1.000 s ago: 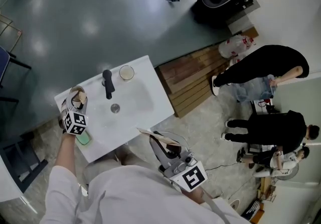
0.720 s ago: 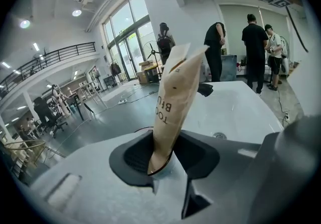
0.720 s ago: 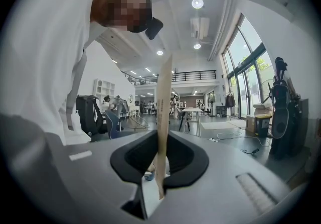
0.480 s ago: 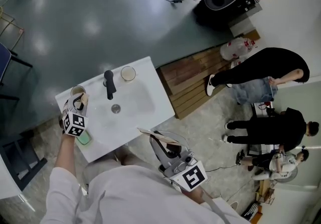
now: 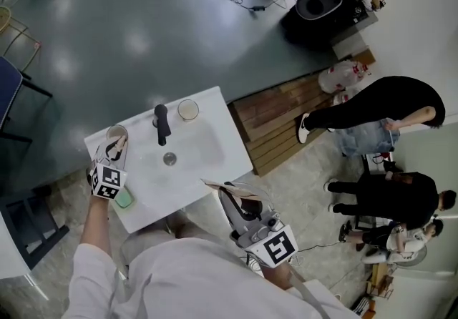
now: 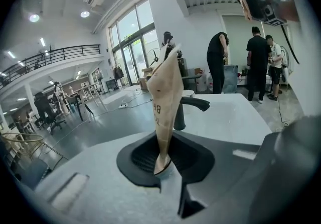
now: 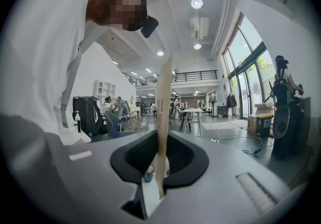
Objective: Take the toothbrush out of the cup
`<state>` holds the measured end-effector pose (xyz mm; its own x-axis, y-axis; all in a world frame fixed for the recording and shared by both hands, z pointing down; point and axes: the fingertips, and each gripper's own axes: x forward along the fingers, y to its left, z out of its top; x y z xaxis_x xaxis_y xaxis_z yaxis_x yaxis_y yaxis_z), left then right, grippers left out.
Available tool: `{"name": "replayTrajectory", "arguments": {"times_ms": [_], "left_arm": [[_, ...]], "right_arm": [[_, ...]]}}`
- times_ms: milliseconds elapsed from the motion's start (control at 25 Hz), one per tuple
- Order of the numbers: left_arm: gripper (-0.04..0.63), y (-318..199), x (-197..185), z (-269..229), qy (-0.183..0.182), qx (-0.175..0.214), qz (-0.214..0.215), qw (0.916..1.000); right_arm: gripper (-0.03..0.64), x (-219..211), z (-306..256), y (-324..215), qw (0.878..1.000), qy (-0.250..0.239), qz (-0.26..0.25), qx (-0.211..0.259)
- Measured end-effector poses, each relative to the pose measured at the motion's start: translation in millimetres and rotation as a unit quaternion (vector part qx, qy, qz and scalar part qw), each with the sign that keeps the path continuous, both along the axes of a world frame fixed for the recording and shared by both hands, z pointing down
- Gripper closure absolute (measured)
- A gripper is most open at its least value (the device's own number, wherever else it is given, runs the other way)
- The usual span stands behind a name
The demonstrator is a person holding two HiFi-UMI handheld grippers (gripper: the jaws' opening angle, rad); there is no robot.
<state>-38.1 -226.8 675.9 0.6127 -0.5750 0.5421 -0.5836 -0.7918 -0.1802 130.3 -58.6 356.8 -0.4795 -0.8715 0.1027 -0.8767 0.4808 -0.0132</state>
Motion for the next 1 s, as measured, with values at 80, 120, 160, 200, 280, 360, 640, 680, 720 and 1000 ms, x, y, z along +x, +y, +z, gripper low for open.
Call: {"name": "replayTrajectory", "arguments": {"times_ms": [80,120,160,200,280,360,640,680,720,1000], "left_arm": [[0.552,1,-1,-6,0.008,-0.001,-0.002,1.0],[0.552,1,-2,-9,0.012,-0.001,-0.003,0.9999],[0.552,2,-2,-12,0.015,-0.001,-0.004,0.9999],[0.552,2,-3,-14,0.019,-0.001,-0.004,0.9998],[0.552,3,-4,-22,0.026,0.0,-0.004,0.9996],[0.552,3,-4,-35,0.036,0.0,-0.005,0.9993],[0.552,10,-9,-82,0.062,-0.003,-0.011,0.998],[0.554,11,-9,-88,0.064,-0.004,-0.01,0.9979],[0.554,13,-10,-93,0.065,-0.005,-0.009,0.9978],[0.552,19,-17,-121,0.071,-0.013,-0.007,0.9973]], "right_arm": [[0.572,4,2,-2,1.0,0.008,-0.002,0.007],[0.572,7,4,-3,1.0,0.015,-0.004,0.011],[0.572,8,6,-4,1.0,0.02,-0.006,0.015],[0.572,8,8,-5,1.0,0.021,-0.008,0.017],[0.572,7,11,-9,1.0,0.02,-0.011,0.018],[0.572,7,12,-13,1.0,0.019,-0.013,0.017],[0.572,3,15,-23,0.999,0.016,-0.02,0.021],[0.572,3,15,-25,0.999,0.016,-0.021,0.022],[0.572,2,14,-27,0.999,0.015,-0.023,0.023],[0.572,-5,15,-39,0.999,0.014,-0.031,0.029]]}}
